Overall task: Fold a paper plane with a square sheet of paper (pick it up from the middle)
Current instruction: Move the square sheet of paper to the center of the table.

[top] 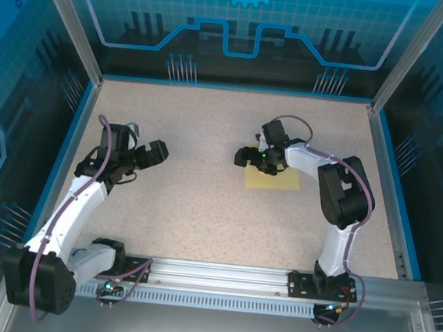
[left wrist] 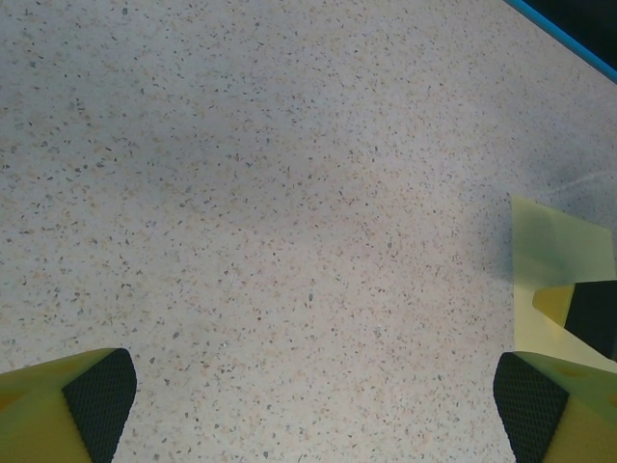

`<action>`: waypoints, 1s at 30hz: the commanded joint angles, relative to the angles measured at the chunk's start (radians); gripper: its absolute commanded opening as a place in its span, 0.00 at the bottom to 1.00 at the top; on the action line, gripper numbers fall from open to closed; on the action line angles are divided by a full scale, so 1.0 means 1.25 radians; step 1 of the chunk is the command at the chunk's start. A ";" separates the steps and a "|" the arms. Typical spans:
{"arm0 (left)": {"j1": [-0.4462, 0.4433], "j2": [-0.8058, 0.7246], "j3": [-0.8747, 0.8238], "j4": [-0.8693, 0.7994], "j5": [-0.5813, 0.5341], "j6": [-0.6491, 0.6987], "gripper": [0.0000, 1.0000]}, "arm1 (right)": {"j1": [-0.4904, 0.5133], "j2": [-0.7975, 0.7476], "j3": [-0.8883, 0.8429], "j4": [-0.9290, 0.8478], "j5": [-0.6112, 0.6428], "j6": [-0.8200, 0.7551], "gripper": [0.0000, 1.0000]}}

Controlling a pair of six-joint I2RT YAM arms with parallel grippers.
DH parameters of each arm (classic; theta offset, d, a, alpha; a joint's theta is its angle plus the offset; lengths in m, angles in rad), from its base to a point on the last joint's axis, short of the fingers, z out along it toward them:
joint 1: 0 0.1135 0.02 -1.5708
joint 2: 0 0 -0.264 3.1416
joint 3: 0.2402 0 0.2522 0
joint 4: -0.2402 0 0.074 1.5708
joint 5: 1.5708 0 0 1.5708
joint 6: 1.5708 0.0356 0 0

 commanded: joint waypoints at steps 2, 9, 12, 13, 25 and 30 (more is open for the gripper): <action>-0.006 0.010 0.002 -0.015 0.013 -0.001 0.99 | 0.024 0.021 -0.010 -0.058 0.009 -0.005 0.95; -0.008 0.013 0.003 -0.014 0.018 -0.005 0.99 | 0.109 -0.004 -0.043 -0.092 0.017 0.033 0.95; -0.009 0.016 0.003 -0.014 0.020 -0.006 0.99 | 0.188 -0.009 -0.050 -0.088 0.031 0.087 0.95; -0.010 0.016 0.005 -0.015 0.021 -0.005 0.99 | 0.221 -0.005 -0.045 -0.090 0.044 0.105 0.96; -0.036 0.018 -0.059 0.057 0.081 -0.094 0.99 | 0.234 -0.026 0.164 -0.331 0.092 -0.184 0.98; -0.085 0.045 -0.097 0.100 0.086 -0.123 0.99 | 0.209 0.010 0.210 -0.416 0.140 -0.336 0.99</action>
